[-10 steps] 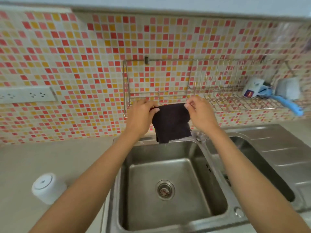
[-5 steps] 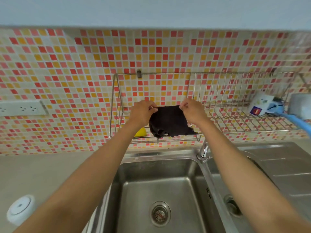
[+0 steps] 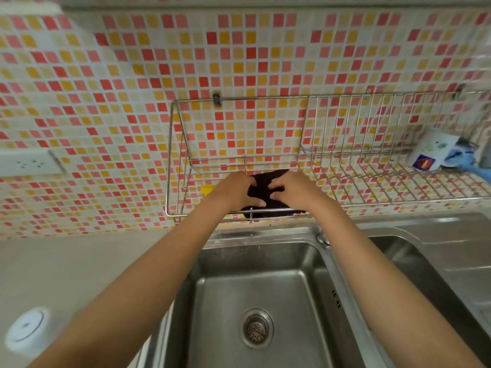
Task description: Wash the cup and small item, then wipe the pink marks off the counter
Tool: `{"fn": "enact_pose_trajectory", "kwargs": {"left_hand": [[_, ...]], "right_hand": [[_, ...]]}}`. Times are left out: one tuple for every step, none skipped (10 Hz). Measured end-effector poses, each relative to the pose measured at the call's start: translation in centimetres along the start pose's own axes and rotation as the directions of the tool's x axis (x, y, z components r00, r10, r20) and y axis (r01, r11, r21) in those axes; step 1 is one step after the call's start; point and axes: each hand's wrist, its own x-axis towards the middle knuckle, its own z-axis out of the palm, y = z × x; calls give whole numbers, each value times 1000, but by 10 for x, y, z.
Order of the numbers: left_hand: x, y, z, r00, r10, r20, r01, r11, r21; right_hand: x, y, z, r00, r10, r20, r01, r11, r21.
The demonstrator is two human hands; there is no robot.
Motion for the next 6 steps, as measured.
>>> {"fn": "enact_pose_trajectory", "kwargs": {"left_hand": [[-1,-1,2,999,-33,31,33,999,1],[-10,6,1,998,-50,46,51,998,-31],[-26,10,8,998,-59,37,60,998,-20],[-43,8,12,997,-73,2,72,990,123],[-48,10,16,995,-75,-60,84,981,174],[-46,9,21,984,-118,-135,137,981,139]], "right_hand": [[0,-5,-1,997,25,69,-24,1000,-20],[-11,-14,-2,994,45,103,-43,999,-26],[-23,-23,5,962,91,256,-43,981,-188],[-18,-28,9,929,143,340,-43,957,-285],[-15,-23,12,923,153,353,-24,938,-345],[-23,-21,18,983,79,166,-8,919,-394]]}}
